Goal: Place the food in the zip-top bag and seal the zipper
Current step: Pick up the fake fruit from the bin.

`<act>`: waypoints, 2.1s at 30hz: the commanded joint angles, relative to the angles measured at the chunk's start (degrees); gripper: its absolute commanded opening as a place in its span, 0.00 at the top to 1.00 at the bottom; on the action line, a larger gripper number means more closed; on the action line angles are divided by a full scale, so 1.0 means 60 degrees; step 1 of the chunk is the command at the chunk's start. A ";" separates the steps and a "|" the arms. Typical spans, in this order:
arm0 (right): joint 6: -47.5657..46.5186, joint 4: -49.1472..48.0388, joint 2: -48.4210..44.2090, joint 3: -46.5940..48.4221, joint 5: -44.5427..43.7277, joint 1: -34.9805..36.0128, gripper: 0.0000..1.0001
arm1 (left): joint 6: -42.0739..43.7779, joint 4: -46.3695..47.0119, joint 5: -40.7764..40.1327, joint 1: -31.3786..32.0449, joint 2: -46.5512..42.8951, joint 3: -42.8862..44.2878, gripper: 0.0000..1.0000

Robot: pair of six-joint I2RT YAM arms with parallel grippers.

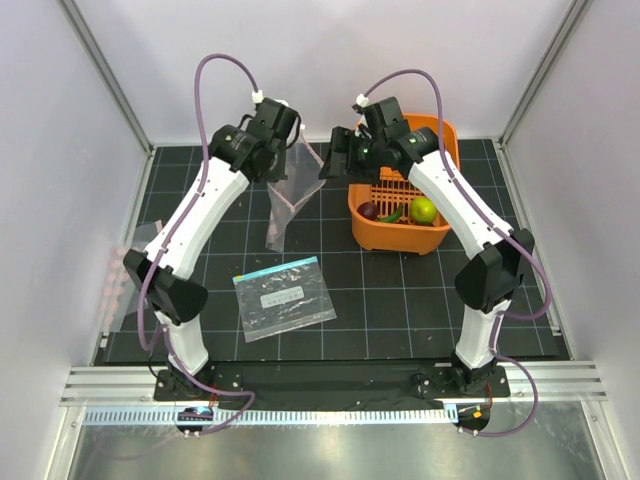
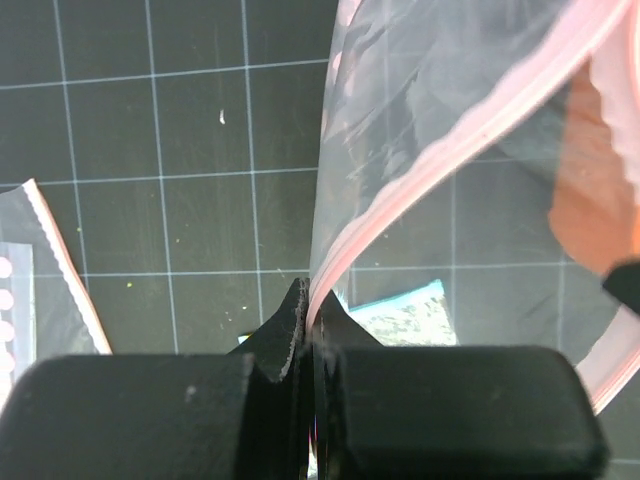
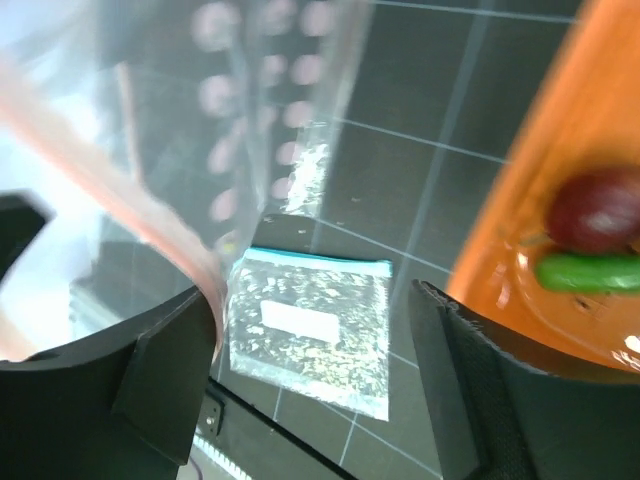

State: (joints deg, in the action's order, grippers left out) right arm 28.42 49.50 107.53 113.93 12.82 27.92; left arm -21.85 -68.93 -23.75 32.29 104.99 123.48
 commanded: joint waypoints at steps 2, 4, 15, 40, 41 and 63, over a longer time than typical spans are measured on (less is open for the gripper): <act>-0.0079 -0.1188 -0.0386 0.0054 0.1658 -0.0069 0.17 | 0.0097 -0.0129 -0.0569 -0.0065 0.0226 0.0411 1.00; -0.0065 -0.1276 -0.0459 0.0040 0.1512 -0.0098 0.17 | 0.0067 -0.0085 -0.0554 -0.0080 0.0299 0.0455 1.00; 0.1659 -0.1322 -0.0608 0.0448 -0.1912 -0.1693 0.17 | -0.0299 0.0704 0.0207 -0.0080 -0.0051 -0.0392 1.00; 0.7098 -0.2623 0.3347 0.1197 -0.8480 -0.2749 0.00 | -0.0797 0.1204 0.1292 0.0419 -0.0316 -0.0951 1.00; 0.7171 -0.2726 0.3523 0.1183 -0.8421 -0.2923 0.00 | -0.0797 0.1175 0.1277 0.0419 -0.0330 -0.0937 1.00; 0.7321 -0.3033 0.5561 0.2648 -0.7484 -0.3555 0.33 | -0.1032 0.0824 0.1131 0.0419 0.0241 -0.0190 1.00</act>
State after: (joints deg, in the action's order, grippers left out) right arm 74.46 34.22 141.18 127.94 -32.23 6.31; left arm -27.14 -64.10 -16.47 34.79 106.13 120.01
